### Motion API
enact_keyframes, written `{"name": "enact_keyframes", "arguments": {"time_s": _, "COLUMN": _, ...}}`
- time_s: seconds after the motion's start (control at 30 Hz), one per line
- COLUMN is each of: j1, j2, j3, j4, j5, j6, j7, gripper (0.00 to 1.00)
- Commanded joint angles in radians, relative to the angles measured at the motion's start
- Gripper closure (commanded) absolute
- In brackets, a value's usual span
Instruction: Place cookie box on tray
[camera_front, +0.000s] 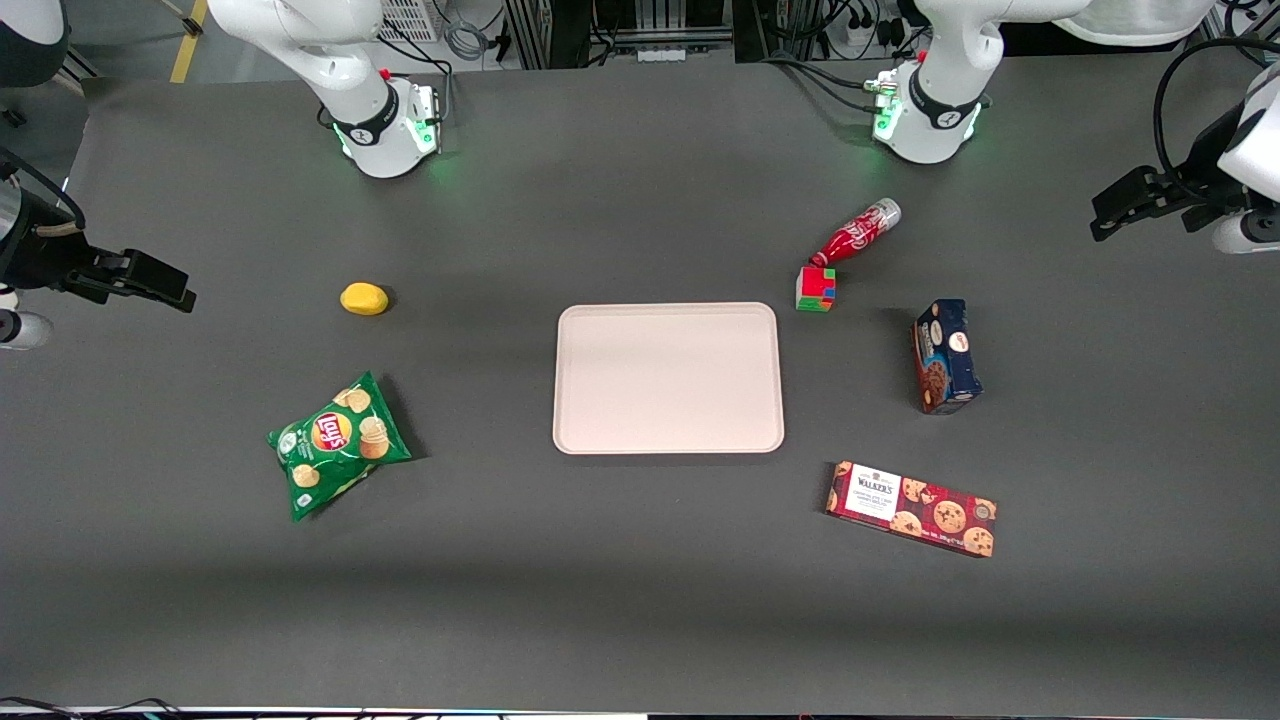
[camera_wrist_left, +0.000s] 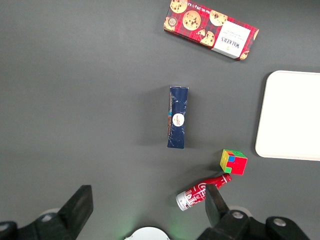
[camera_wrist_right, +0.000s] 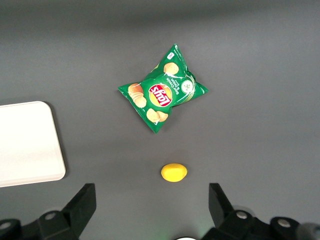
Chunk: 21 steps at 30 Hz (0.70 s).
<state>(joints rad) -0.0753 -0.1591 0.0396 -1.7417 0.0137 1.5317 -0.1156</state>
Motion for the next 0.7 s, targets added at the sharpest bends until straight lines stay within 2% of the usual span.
{"name": "enact_keyframes", "arguments": {"time_s": 0.0, "j1": 0.003, "j2": 0.006, "j3": -0.004, "j4": 0.022, "j5": -0.001, "j6": -0.004, "j7": 0.008, "gripper": 0.0}}
{"name": "enact_keyframes", "arguments": {"time_s": 0.37, "j1": 0.002, "j2": 0.036, "j3": -0.004, "j4": 0.041, "j5": -0.003, "j6": 0.03, "j7": 0.008, "gripper": 0.0}}
{"name": "enact_keyframes", "arguments": {"time_s": 0.5, "j1": 0.002, "j2": 0.124, "j3": -0.009, "j4": 0.028, "j5": -0.003, "j6": 0.106, "j7": 0.013, "gripper": 0.0}}
{"name": "enact_keyframes", "arguments": {"time_s": 0.67, "j1": 0.002, "j2": 0.289, "j3": -0.058, "j4": 0.021, "j5": 0.008, "j6": 0.215, "j7": 0.017, "gripper": 0.0}}
